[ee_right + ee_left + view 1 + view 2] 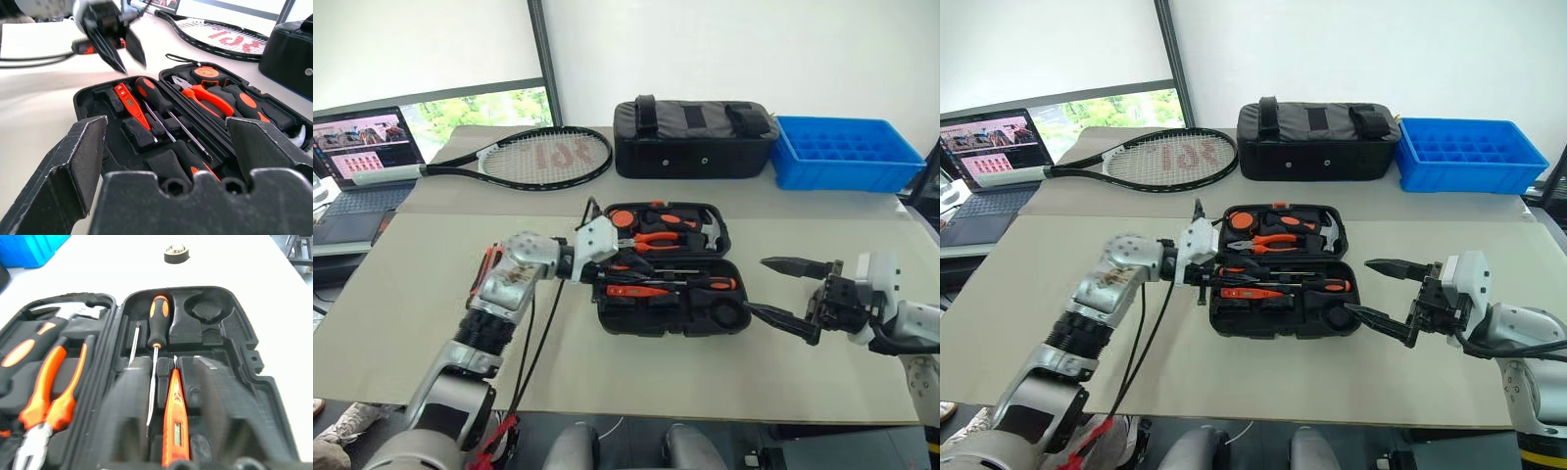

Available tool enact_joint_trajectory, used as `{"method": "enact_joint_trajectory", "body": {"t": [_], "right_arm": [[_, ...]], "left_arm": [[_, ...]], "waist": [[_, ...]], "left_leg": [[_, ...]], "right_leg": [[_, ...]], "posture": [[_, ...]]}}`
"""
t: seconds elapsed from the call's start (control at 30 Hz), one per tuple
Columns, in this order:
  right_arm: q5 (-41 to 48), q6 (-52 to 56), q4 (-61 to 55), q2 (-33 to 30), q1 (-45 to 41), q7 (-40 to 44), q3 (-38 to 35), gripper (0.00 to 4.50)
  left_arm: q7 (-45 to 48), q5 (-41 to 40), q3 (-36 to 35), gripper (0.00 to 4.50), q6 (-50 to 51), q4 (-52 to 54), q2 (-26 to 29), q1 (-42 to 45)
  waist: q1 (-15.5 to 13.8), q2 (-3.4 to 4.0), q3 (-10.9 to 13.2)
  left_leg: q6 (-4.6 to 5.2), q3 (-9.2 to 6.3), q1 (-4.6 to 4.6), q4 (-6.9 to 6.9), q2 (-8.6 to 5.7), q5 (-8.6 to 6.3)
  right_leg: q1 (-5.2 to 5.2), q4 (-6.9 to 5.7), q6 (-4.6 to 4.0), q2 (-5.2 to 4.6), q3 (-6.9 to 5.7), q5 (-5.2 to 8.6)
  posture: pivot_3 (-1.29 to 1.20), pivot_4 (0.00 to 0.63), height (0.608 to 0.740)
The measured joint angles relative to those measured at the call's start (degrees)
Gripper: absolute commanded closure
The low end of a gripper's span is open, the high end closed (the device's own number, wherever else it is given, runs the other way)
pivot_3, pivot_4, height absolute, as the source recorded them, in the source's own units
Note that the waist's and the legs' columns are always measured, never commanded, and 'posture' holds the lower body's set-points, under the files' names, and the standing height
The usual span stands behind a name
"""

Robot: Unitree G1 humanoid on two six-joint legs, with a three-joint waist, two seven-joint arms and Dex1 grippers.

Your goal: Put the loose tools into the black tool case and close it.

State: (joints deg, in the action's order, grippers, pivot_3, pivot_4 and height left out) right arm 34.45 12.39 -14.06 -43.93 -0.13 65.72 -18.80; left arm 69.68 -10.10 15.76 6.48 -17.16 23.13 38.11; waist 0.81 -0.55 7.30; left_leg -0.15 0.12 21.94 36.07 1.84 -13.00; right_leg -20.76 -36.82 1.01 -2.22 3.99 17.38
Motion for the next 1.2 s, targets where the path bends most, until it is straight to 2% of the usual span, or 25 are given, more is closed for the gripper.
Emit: {"method": "enact_joint_trajectory", "body": {"t": [0.2,0.47,0.63,0.73,0.77,0.8,0.87,0.9,1.03,1.1,1.13,1.2], "right_arm": [[-0.3,-1.2,1.2,0.0,-0.6,0.1,0.0,0.0],[-0.5,-2.0,1.2,0.0,0.1,0.3,0.1,0.0],[-0.5,-2.1,1.2,0.0,0.3,0.5,0.1,0.0],[-0.4,-2.1,1.0,0.0,-0.9,0.6,1.0,0.0],[-0.4,-2.1,0.9,0.0,-1.3,0.6,1.4,0.0],[0.1,-2.1,0.0,0.0,-2.0,0.6,2.4,0.0],[0.2,-2.0,-0.3,0.1,-2.7,0.6,3.0,0.0],[0.4,-2.0,-0.4,0.4,-3.7,0.6,3.6,0.0],[0.6,-2.0,0.0,0.9,-6.4,1.9,6.3,0.0],[0.6,-2.0,0.4,1.3,-8.0,2.8,7.3,0.0],[0.6,-2.0,1.0,1.6,-9.3,3.0,7.7,0.0],[0.7,-2.0,1.7,1.8,-11.0,3.1,8.4,0.0]], "left_arm": [[-1.8,4.5,1.9,4.49,-8.1,-12.4,-3.7,0.5],[-1.7,6.4,2.1,4.49,-12.1,-15.8,-4.4,1.4],[-5.1,7.5,1.1,4.49,-14.8,-17.0,-4.7,1.4],[-11.5,3.9,-4.9,3.71,-9.5,-13.2,-5.4,-0.4],[-13.8,2.6,-7.3,3.32,-7.0,-10.6,-5.3,-1.0],[-18.2,0.5,-11.8,3.25,-2.2,-4.0,-3.7,-2.2],[-21.2,-0.5,-15.2,2.61,1.4,0.3,-1.8,-3.1],[-23.3,-0.6,-16.8,2.49,3.6,3.2,-0.7,-4.7],[-35.1,1.0,-24.6,0.94,13.9,10.4,3.6,-11.6],[-40.8,2.1,-28.1,0.42,17.4,11.8,4.3,-14.4],[-43.5,3.2,-29.1,0.03,19.1,12.3,5.0,-16.2],[-46.3,4.2,-29.7,0.03,21.4,12.8,5.6,-18.4]], "waist": [[-0.1,-0.01,0.0],[0.0,-0.01,0.0],[0.1,-0.02,0.0],[0.5,0.01,0.1],[0.6,0.01,0.1],[0.7,0.07,0.1],[0.4,0.1,0.0],[0.6,0.13,0.0],[0.8,0.11,0.0],[0.7,0.06,0.1],[0.4,0.06,0.1],[0.0,0.06,0.1]], "left_leg": [[0.0,-0.03,0.01,0.0,-0.01,0.0],[0.0,-0.03,-0.02,-0.01,-0.02,0.0],[0.0,-0.03,-0.12,0.01,-0.01,0.0],[0.0,-0.06,-0.03,0.03,0.04,0.0],[0.0,-0.09,-0.03,0.02,0.06,0.0],[0.0,-0.15,-0.04,0.0,0.1,0.0],[-0.01,-0.17,-0.31,-0.02,0.03,0.0],[-0.01,-0.14,-0.34,-0.06,0.08,0.0],[-0.01,-0.23,-0.52,-0.11,0.07,0.0],[-0.01,-0.27,-0.54,-0.11,0.08,0.0],[-0.01,-0.27,-0.57,-0.12,0.06,0.0],[-0.02,-0.27,-0.57,-0.12,0.03,0.0]], "right_leg": [[0.01,0.02,0.0,0.0,-0.01,0.0],[0.28,0.02,0.02,0.0,0.0,0.01],[0.39,-0.02,0.16,0.0,0.0,0.09],[0.31,-0.11,0.22,0.01,0.01,0.12],[0.29,-0.11,0.22,0.03,0.0,0.12],[0.28,-0.11,0.12,0.1,-0.02,0.07],[0.31,-0.11,0.08,0.07,0.0,0.04],[0.29,-0.08,0.07,0.04,0.07,0.04],[0.39,-0.08,0.07,-0.01,0.03,0.04],[0.4,-0.08,0.07,-0.07,0.03,0.04],[0.41,-0.08,0.07,-0.13,0.03,0.04],[0.42,-0.07,0.07,-0.21,0.01,0.04]], "posture": [[0.0,0.15,0.707],[0.0,0.15,0.707],[0.0,0.15,0.707],[0.0,0.15,0.707],[0.0,0.15,0.707],[0.0,0.15,0.707],[0.0,0.15,0.707],[0.0,0.15,0.707],[0.0,0.15,0.707],[0.0,0.15,0.707],[0.0,0.15,0.707],[0.0,0.15,0.707]]}}
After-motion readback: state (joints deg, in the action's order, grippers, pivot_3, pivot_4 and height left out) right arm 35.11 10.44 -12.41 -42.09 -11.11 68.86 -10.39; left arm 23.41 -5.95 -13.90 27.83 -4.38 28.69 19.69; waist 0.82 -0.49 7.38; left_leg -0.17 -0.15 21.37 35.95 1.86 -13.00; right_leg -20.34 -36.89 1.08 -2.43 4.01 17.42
